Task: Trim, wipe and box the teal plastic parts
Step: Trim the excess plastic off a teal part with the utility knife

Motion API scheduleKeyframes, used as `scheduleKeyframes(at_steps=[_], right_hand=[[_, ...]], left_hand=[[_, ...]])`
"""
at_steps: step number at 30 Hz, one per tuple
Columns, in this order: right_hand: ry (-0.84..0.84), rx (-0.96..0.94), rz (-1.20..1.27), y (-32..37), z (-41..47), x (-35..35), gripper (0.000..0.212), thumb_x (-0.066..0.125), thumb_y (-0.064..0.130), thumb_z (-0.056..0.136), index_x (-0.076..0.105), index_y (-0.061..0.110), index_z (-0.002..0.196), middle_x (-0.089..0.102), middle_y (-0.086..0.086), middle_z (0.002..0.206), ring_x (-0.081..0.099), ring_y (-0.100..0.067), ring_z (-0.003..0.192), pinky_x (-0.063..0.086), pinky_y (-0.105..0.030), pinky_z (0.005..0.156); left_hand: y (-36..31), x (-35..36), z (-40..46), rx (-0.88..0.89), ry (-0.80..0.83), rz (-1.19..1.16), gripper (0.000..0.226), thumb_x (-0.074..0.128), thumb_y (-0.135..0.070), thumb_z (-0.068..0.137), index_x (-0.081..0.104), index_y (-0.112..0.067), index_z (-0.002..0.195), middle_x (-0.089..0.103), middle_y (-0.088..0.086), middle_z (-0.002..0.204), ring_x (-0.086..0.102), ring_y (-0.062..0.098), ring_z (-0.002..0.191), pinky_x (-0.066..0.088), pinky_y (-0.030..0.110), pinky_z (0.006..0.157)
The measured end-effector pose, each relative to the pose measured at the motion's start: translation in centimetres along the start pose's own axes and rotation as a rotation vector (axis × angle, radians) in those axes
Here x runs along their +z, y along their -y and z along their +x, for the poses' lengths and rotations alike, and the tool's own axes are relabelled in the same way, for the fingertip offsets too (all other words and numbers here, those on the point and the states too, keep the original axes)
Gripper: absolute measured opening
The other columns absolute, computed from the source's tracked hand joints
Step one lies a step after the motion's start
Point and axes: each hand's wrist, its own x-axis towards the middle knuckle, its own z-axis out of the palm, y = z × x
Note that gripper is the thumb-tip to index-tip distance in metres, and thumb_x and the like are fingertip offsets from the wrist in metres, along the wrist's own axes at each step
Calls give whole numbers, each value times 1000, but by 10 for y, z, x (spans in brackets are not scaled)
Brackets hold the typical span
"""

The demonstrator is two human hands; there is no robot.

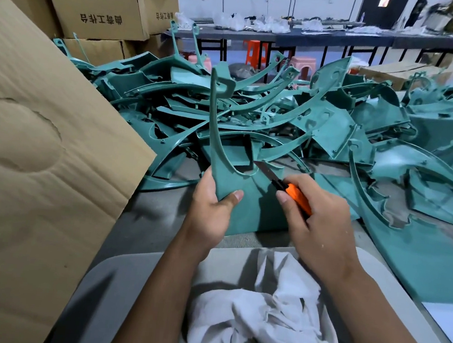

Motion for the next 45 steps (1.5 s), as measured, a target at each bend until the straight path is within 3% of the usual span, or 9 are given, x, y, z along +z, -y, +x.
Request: scheduleKeyframes(at_steps=[6, 17, 20, 24, 29, 32, 37, 41, 45], right_hand=[[-2, -3, -66, 0, -2, 4, 16, 60, 33, 102, 65, 19, 109, 63, 5, 77, 56, -17, 66, 47, -38, 59], [-78, 20, -123, 0, -2, 6, 12, 62, 28, 104, 65, 17, 109, 68, -1, 82, 61, -28, 70, 51, -43, 60], [-132, 51, -122, 1, -2, 4, 12, 66, 23, 102, 68, 14, 109, 70, -2, 84, 62, -26, 72, 50, -40, 63], [-78, -19, -21, 16, -4, 12, 14, 58, 22, 104, 66, 13, 111, 61, 7, 83, 50, -8, 70, 38, -18, 64], [34, -19, 9, 22, -8, 21, 10, 56, 20, 102, 63, 14, 106, 60, 7, 80, 50, -15, 68, 39, -32, 62], [37, -6, 50, 18, -7, 19, 11, 56, 21, 102, 64, 15, 107, 53, 14, 78, 43, -5, 67, 34, -24, 63], [43, 4, 44, 17, -7, 17, 10, 57, 19, 102, 64, 14, 108, 51, 16, 78, 42, -4, 67, 33, -22, 63], [61, -15, 84, 19, -6, 17, 10, 61, 17, 103, 65, 12, 110, 59, 10, 80, 50, -10, 69, 39, -27, 64], [60, 5, 87, 18, -6, 15, 14, 58, 25, 104, 64, 13, 107, 55, 10, 75, 45, -8, 64, 39, -30, 61]], left_hand=[[-2, 1, -1, 9, 30, 4, 42, 55, 13, 97, 53, -9, 133, 74, -1, 114, 72, 11, 105, 58, 25, 90], [-6, 3, -3, 8, 4, 56, 45, 57, 13, 96, 53, -7, 136, 72, 6, 123, 70, 16, 112, 54, 40, 103], [-5, 6, -3, 38, -53, 104, 41, 63, 12, 92, 60, -7, 128, 75, 2, 116, 72, 11, 105, 56, 36, 98], [-3, 15, -5, 50, -145, 123, 28, 71, 6, 88, 68, -8, 112, 77, 4, 104, 74, 18, 97, 59, 42, 92], [3, 23, -6, 61, -213, 155, 18, 73, 3, 85, 70, -9, 98, 76, 2, 87, 72, 11, 79, 57, 27, 68], [9, 16, -2, 138, -139, 394, 8, 73, -11, 85, 70, -15, 92, 73, -6, 80, 66, 3, 69, 50, 21, 61], [15, -6, 3, 104, 62, 513, 12, 72, -24, 80, 70, -24, 91, 76, -6, 86, 73, 16, 82, 61, 46, 74], [16, -5, -2, 182, 68, 465, 13, 71, -25, 84, 75, -14, 86, 76, -1, 76, 73, 21, 72, 60, 47, 64], [14, 11, -8, 209, 96, 355, 17, 63, -20, 87, 63, -11, 72, 61, 2, 57, 51, 11, 56, 47, 41, 50]])
